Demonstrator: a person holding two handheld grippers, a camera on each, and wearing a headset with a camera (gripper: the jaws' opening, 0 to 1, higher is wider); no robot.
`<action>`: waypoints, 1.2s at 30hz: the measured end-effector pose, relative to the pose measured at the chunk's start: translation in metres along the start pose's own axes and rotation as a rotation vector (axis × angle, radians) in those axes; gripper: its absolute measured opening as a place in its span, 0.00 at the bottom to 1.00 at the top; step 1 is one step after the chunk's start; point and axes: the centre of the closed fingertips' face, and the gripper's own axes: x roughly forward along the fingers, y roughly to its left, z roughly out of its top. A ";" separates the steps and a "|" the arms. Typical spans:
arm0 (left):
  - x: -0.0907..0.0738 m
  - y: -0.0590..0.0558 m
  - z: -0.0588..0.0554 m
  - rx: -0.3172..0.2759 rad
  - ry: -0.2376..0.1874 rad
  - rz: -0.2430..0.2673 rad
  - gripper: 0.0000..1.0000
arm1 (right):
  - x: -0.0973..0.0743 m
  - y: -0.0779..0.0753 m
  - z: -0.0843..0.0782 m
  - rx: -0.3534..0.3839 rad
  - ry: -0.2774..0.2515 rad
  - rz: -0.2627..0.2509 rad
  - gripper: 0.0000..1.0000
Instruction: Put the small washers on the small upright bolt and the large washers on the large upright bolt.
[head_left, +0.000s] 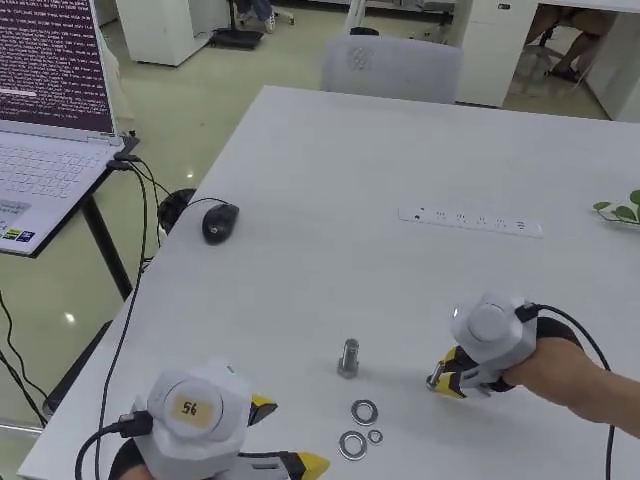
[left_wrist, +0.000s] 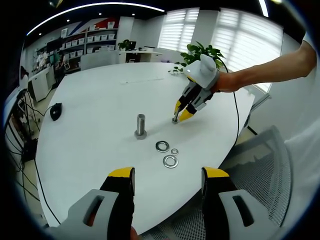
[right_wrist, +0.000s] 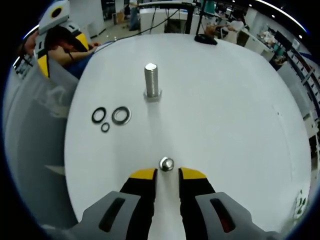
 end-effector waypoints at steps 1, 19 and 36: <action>0.000 0.000 0.000 0.000 0.000 0.001 0.53 | -0.001 0.000 -0.003 0.009 0.000 -0.001 0.19; 0.002 -0.004 0.004 0.000 -0.011 0.000 0.52 | 0.007 0.071 -0.010 -0.080 0.006 0.086 0.21; -0.006 -0.002 -0.002 -0.014 -0.014 0.020 0.52 | 0.039 0.105 0.045 -0.195 -0.024 0.167 0.21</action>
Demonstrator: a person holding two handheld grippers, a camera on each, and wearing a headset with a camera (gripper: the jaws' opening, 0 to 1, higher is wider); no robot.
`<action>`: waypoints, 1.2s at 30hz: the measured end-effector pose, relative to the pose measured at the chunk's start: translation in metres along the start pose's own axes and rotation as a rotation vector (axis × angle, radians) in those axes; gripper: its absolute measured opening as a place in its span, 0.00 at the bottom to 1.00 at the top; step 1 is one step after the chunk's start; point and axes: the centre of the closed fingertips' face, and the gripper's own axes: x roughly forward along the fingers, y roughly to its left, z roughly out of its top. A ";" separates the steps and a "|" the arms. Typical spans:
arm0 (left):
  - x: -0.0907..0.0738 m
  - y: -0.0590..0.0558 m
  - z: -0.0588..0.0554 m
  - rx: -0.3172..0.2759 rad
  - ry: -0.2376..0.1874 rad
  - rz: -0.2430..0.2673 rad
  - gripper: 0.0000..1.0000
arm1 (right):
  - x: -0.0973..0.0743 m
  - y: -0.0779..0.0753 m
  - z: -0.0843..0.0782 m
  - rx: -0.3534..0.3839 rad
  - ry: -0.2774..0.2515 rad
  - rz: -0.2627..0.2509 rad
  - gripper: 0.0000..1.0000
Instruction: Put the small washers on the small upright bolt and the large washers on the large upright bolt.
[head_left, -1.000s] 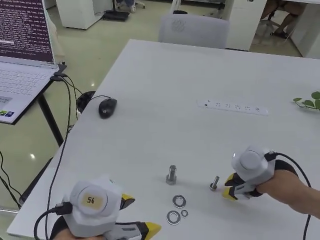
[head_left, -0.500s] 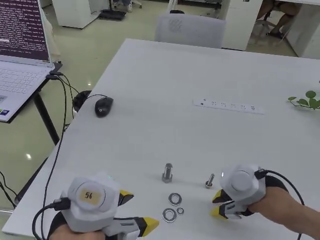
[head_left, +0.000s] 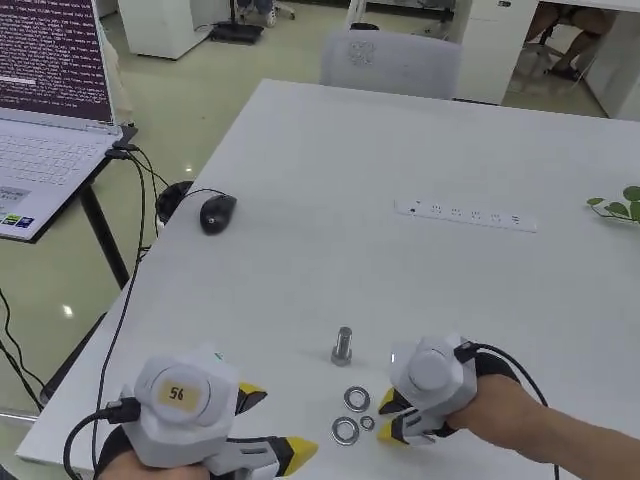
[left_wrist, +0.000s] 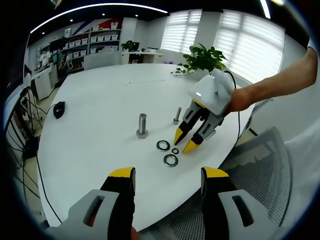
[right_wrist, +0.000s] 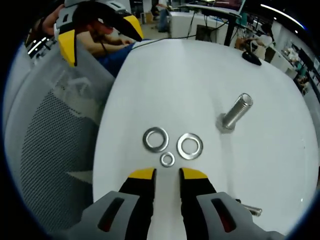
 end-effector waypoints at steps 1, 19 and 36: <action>0.000 0.000 0.000 0.000 0.000 -0.001 0.52 | 0.000 0.000 0.001 -0.002 -0.004 0.000 0.20; 0.004 -0.004 0.003 0.010 -0.003 -0.020 0.52 | 0.005 0.003 0.009 -0.087 0.031 0.001 0.18; 0.002 -0.003 0.002 0.007 -0.009 -0.017 0.52 | 0.006 0.002 0.008 -0.109 0.116 0.013 0.14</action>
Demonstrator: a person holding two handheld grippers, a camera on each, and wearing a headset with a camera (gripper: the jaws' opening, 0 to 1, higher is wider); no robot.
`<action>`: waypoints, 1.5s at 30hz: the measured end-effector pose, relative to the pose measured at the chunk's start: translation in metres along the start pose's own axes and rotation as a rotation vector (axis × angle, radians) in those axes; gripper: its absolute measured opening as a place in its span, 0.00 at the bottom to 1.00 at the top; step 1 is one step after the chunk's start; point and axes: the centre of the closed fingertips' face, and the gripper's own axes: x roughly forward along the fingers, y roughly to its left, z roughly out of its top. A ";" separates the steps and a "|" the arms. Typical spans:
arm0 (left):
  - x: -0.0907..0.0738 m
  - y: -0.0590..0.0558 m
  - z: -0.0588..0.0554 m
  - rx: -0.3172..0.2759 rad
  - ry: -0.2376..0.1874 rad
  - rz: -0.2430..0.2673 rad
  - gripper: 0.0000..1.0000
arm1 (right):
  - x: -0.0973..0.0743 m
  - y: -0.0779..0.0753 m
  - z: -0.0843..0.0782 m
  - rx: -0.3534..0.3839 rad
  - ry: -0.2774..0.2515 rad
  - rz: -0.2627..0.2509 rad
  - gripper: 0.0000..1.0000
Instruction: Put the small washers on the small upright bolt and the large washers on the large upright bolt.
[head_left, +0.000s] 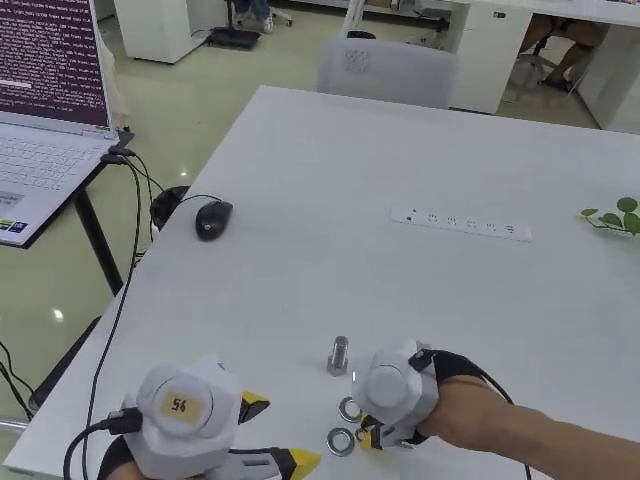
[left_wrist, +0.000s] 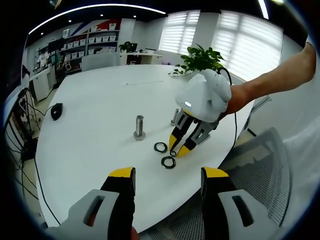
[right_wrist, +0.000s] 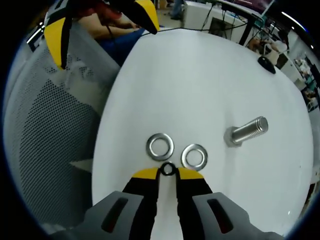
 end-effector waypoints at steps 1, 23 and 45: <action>-0.001 0.001 0.000 -0.001 -0.001 0.002 0.52 | 0.000 -0.001 0.000 0.003 -0.006 -0.002 0.14; -0.003 0.008 -0.003 -0.018 -0.004 0.013 0.52 | -0.008 0.001 -0.014 0.122 -0.059 -0.014 0.14; 0.001 0.008 0.001 -0.008 -0.004 0.003 0.52 | -0.064 -0.024 -0.086 0.332 -0.078 -0.146 0.14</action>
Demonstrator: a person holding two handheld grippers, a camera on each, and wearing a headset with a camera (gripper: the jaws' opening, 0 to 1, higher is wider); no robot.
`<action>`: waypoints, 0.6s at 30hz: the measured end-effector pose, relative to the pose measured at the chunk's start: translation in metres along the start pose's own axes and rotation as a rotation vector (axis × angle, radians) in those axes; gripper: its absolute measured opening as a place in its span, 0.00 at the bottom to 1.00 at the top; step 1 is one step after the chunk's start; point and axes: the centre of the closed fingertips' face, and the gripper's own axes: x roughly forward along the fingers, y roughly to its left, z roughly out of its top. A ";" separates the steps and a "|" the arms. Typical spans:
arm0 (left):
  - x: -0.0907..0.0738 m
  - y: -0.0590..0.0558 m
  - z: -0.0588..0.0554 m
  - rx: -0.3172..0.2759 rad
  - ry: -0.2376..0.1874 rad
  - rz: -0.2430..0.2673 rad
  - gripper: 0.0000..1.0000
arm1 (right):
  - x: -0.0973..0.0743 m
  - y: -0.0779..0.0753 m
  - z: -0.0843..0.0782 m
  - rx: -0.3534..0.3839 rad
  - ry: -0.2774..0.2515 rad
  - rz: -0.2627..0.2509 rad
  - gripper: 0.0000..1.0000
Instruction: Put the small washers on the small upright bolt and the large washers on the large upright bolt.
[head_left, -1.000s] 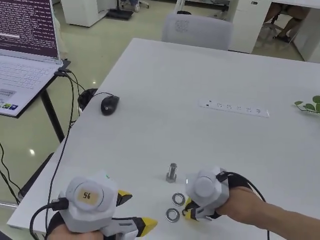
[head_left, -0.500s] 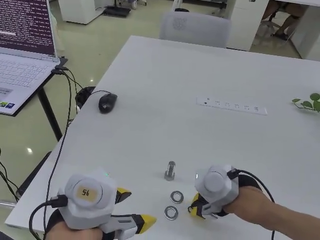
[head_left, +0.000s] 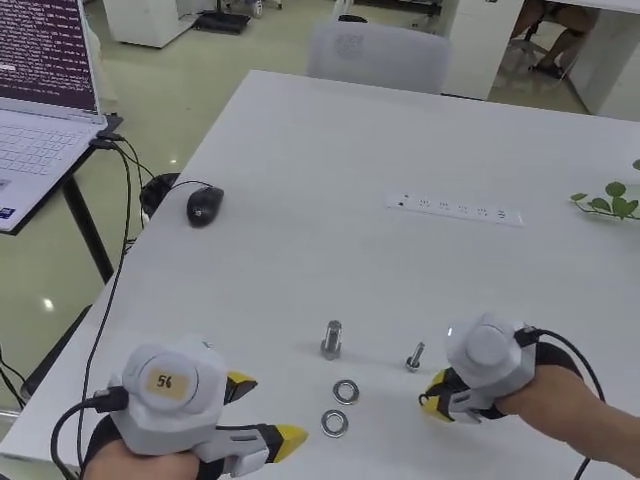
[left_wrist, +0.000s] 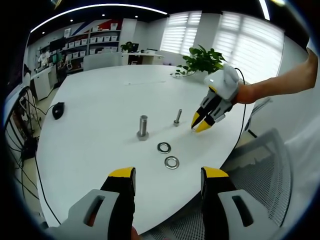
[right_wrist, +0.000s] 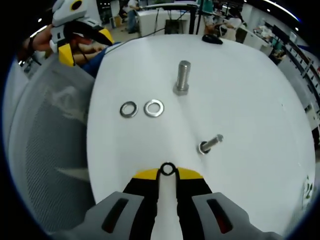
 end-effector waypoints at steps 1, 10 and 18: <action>0.000 0.000 0.000 0.001 0.000 -0.001 0.52 | -0.004 -0.004 -0.001 0.005 0.000 -0.009 0.14; 0.004 -0.007 0.000 0.014 0.008 -0.015 0.52 | -0.035 -0.039 0.014 -0.010 -0.024 -0.073 0.14; 0.003 -0.007 0.004 0.020 0.007 -0.015 0.52 | -0.032 -0.046 0.038 -0.066 -0.032 -0.063 0.14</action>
